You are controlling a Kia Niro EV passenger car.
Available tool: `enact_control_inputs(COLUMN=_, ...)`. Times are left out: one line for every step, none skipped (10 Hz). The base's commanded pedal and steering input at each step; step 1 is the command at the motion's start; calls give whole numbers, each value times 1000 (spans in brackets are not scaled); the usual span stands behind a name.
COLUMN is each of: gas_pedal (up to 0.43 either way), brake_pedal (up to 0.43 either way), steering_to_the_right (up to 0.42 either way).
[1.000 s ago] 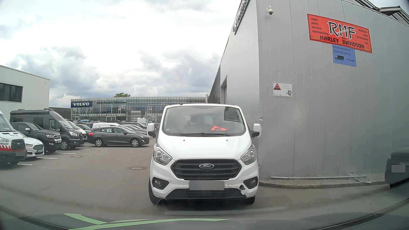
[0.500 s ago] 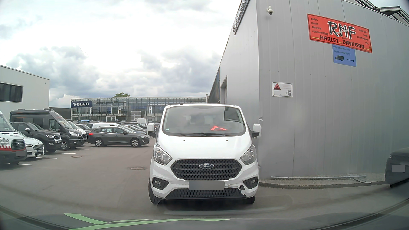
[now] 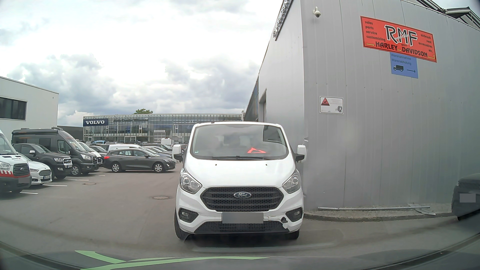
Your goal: Follow the waypoints while adhering to traffic rules and regulations
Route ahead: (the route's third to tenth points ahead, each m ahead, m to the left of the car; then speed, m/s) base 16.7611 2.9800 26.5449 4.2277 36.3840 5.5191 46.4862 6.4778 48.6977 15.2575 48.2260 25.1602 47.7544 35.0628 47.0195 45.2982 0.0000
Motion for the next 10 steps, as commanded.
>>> enact_control_inputs(gas_pedal=0, brake_pedal=470, steering_to_the_right=-463)
enact_control_inputs(gas_pedal=0, brake_pedal=470, steering_to_the_right=-462)
enact_control_inputs(gas_pedal=0, brake_pedal=470, steering_to_the_right=-462)
enact_control_inputs(gas_pedal=0, brake_pedal=470, steering_to_the_right=-462)
enact_control_inputs(gas_pedal=0, brake_pedal=470, steering_to_the_right=-463)
enact_control_inputs(gas_pedal=0, brake_pedal=470, steering_to_the_right=-462)
enact_control_inputs(gas_pedal=0, brake_pedal=470, steering_to_the_right=-463)
enact_control_inputs(gas_pedal=0, brake_pedal=470, steering_to_the_right=-462)
enact_control_inputs(gas_pedal=0, brake_pedal=470, steering_to_the_right=-463)
enact_control_inputs(gas_pedal=0, brake_pedal=470, steering_to_the_right=-462)
